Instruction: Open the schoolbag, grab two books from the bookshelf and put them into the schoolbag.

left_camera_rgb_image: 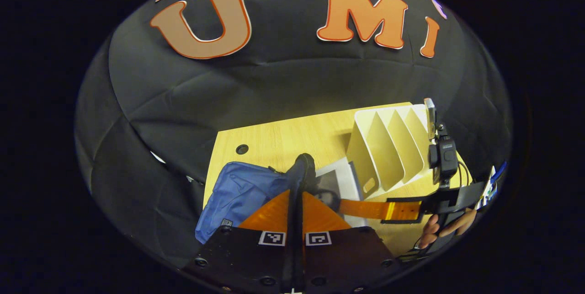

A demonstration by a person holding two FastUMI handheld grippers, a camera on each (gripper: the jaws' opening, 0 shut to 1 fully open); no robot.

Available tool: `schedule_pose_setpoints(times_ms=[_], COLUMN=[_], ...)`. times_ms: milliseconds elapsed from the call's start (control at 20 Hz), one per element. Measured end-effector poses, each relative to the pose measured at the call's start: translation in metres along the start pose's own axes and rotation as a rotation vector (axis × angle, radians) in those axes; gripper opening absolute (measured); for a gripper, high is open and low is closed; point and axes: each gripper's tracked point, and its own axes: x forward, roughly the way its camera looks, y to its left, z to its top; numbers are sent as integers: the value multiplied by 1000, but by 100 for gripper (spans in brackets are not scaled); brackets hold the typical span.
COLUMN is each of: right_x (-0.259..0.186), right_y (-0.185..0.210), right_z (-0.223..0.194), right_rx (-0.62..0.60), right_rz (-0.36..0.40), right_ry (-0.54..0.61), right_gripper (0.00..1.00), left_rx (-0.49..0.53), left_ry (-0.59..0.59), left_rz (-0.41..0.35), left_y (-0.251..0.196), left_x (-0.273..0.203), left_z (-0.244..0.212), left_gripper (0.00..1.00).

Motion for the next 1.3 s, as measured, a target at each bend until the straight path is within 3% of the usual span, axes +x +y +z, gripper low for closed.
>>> schedule_pose_setpoints(times_ms=[500,700,850,900,950,1050,1100,1300], right_x=[29,39,33,25,19,5,-2,-28], right_y=[2,3,-7,-12,-15,-8,-5,-12], right_z=[-11,-29,-29,-29,-26,-16,-11,29], right_rx=[-51,-59,-73,-113,-153,-198,-220,-320], right_rz=[16,12,-71,-104,-119,-100,-106,-156], right_ry=[-42,12,37,45,44,27,18,-99], right_gripper=[27,28,36,27,26,36,64,70], left_rx=[62,69,60,55,47,35,29,68], left_ry=[0,0,-4,-2,-3,-1,2,-12], left_rz=[-67,-67,-9,6,14,26,35,73], left_y=[-28,-28,-8,-5,-1,1,1,-6], left_x=[-11,-20,-18,-11,-11,-9,-7,-4], left_z=[1,5,3,-3,-3,-5,-5,-4], left_gripper=[2,2,2,2,2,2,2,7])
